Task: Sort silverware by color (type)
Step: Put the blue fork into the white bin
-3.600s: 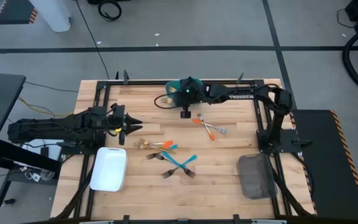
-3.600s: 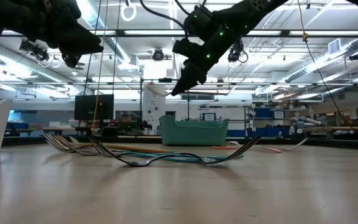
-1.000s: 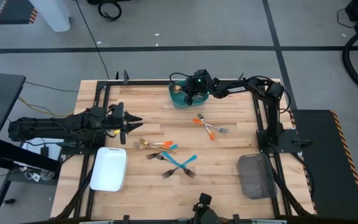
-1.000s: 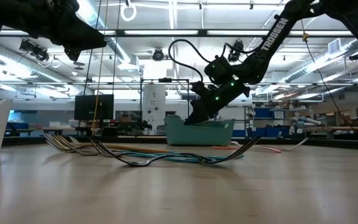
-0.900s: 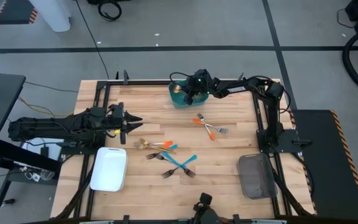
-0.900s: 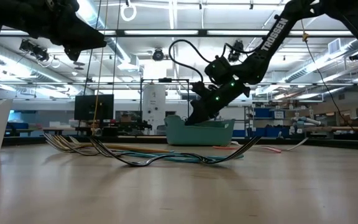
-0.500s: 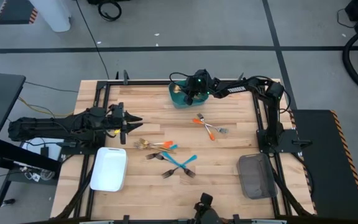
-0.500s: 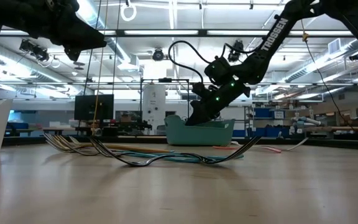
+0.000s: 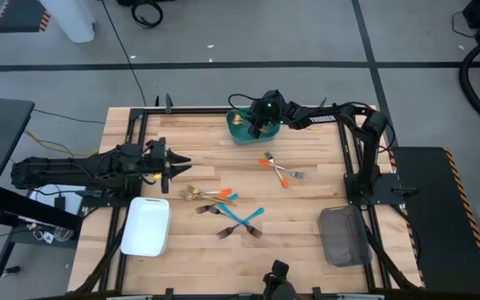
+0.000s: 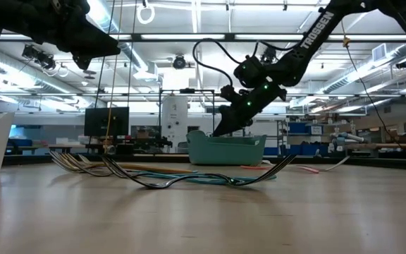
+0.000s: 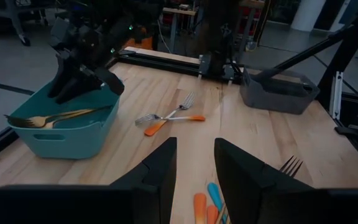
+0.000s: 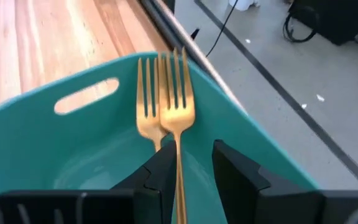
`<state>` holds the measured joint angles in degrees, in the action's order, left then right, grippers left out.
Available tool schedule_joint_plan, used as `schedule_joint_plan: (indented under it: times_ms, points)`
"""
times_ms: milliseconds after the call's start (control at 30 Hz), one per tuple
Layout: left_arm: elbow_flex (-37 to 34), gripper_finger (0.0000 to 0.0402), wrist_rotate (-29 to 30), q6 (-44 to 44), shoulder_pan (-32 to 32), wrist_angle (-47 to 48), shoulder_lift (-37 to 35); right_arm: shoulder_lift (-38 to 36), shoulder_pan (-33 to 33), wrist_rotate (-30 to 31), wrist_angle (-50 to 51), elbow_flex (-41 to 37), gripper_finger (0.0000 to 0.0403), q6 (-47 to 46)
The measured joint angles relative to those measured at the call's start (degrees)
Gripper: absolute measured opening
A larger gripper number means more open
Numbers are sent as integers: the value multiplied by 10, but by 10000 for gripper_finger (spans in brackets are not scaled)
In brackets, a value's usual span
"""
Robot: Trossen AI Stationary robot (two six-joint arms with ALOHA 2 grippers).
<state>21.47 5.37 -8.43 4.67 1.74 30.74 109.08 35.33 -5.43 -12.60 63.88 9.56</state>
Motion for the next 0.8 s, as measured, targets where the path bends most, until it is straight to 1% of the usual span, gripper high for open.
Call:
schedule_joint_plan:
  times_ms: [400,600,800]
  points:
    - [0,116,0,1,0,5,0,-13,-6,6,32,0,110,-10]
    - [0,116,0,2,0,7,0,-62,-29,29,76,0,110,-22]
    - [0,116,0,1,0,7,0,-121,-66,31,117,0,109,-39]
